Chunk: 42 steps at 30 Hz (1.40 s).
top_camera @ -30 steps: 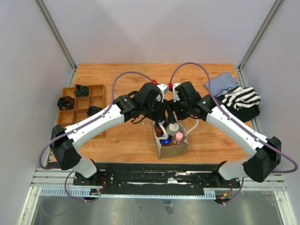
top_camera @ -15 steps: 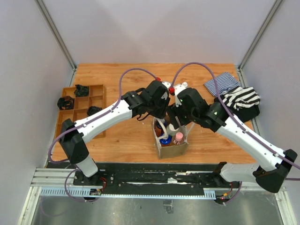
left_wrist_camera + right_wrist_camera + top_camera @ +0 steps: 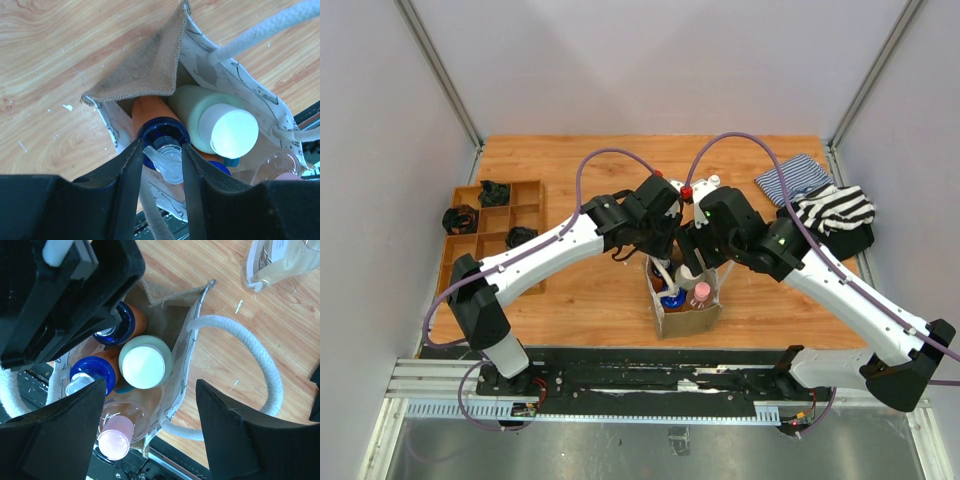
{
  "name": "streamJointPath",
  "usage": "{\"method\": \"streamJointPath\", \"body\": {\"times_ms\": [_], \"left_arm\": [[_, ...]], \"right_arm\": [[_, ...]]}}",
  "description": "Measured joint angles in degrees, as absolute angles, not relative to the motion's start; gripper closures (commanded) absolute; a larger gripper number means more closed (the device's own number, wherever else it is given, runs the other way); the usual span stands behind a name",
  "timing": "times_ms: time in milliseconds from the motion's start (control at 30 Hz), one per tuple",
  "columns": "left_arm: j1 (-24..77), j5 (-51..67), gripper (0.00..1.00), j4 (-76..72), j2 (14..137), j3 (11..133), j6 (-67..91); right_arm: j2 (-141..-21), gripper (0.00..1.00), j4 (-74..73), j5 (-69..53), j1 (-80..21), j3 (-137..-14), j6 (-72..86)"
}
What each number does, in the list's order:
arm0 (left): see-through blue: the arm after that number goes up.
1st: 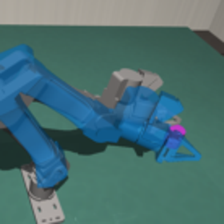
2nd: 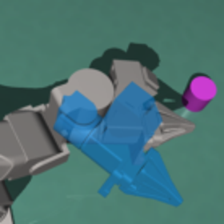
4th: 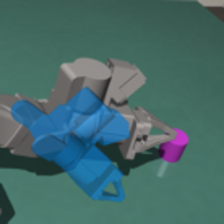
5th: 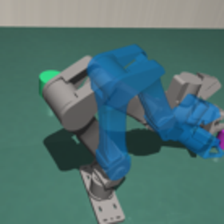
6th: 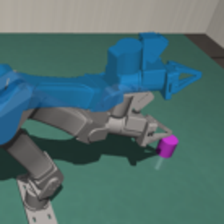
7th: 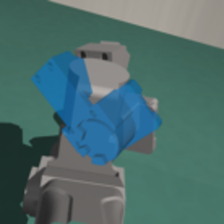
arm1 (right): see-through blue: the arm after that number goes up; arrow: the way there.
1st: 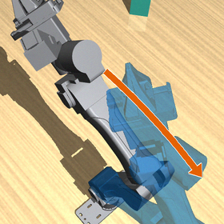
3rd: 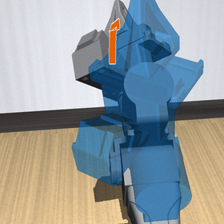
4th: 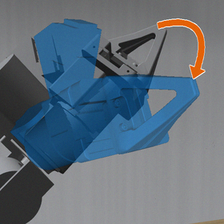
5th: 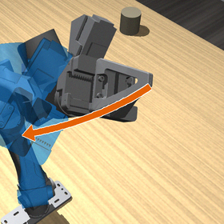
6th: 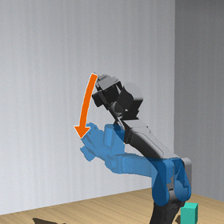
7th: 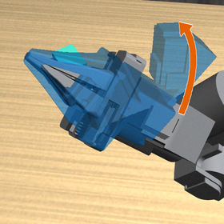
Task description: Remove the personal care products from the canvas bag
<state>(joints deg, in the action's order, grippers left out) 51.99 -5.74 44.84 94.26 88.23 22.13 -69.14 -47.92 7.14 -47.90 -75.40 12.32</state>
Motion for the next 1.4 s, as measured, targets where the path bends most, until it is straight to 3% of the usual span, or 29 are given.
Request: {"method": "streamJointPath", "body": {"times_ms": [367, 667, 967, 1100, 1200, 1400], "left_arm": [[53.5, -10.2, 0.52, 50.2, 94.3, 91.0, 23.6], [53.5, -9.3, 0.53, 50.1, 94.3, 90.8, 24.0], [53.5, -6.5, 0.69, 48.9, 95.0, 89.5, 24.6], [53.5, -5.5, 0.82, 48.3, 95.2, 89.3, 24.8], [53.5, -5.5, 0.98, 48.3, 95.2, 89.3, 24.7], [53.5, -5.9, 1.0, 48.7, 95.2, 89.6, 24.3]], "right_arm": [[-69.2, 0.26, -47.3, 7.0, -47.9, -75.3, 12.9], [-69.2, 0.25, -47.0, 7.0, -47.9, -75.0, 13.1], [-69.2, 0.25, -46.9, 7.0, -47.9, -73.9, 13.9], [-69.6, 0.26, -46.1, 7.0, -47.9, -73.8, 14.2], [-70.1, 0.26, -45.0, 7.0, -47.8, -73.6, 14.6], [-70.7, 0.26, -43.5, 7.0, -47.8, -73.3, 15.2]]}}
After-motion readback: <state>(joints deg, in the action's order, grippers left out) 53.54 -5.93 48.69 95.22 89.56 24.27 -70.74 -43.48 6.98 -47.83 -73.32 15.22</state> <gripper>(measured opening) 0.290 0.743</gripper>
